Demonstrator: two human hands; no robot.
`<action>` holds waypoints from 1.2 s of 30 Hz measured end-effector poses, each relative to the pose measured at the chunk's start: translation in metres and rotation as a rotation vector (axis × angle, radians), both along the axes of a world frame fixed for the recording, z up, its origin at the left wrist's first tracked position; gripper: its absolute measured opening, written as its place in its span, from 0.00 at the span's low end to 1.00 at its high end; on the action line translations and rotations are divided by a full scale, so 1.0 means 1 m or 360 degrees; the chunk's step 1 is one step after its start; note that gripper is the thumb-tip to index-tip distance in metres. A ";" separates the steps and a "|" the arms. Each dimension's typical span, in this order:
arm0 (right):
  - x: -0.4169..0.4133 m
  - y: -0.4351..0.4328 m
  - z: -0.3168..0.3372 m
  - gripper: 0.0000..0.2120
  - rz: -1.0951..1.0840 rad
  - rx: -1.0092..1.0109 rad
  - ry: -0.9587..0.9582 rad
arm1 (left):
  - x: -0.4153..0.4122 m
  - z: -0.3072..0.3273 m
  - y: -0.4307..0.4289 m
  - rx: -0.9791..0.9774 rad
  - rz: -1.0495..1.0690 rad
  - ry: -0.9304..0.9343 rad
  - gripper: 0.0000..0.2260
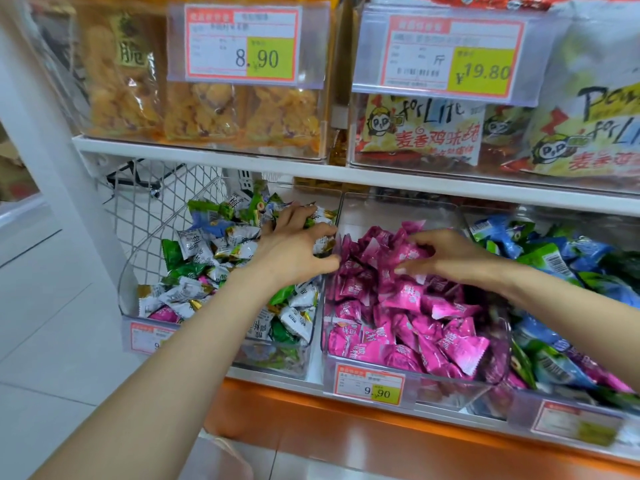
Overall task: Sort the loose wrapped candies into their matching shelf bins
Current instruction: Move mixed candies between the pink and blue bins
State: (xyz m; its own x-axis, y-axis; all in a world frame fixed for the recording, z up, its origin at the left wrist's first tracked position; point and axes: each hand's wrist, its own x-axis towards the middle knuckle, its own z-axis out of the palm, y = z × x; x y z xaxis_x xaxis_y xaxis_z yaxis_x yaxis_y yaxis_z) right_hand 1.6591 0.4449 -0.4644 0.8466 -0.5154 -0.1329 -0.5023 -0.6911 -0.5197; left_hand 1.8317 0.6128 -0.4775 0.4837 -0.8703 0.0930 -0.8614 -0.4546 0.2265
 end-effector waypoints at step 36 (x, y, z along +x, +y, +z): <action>0.018 -0.016 -0.026 0.16 0.1273 -0.0912 0.0618 | 0.001 -0.004 0.001 -0.0040 0.0002 -0.0017 0.24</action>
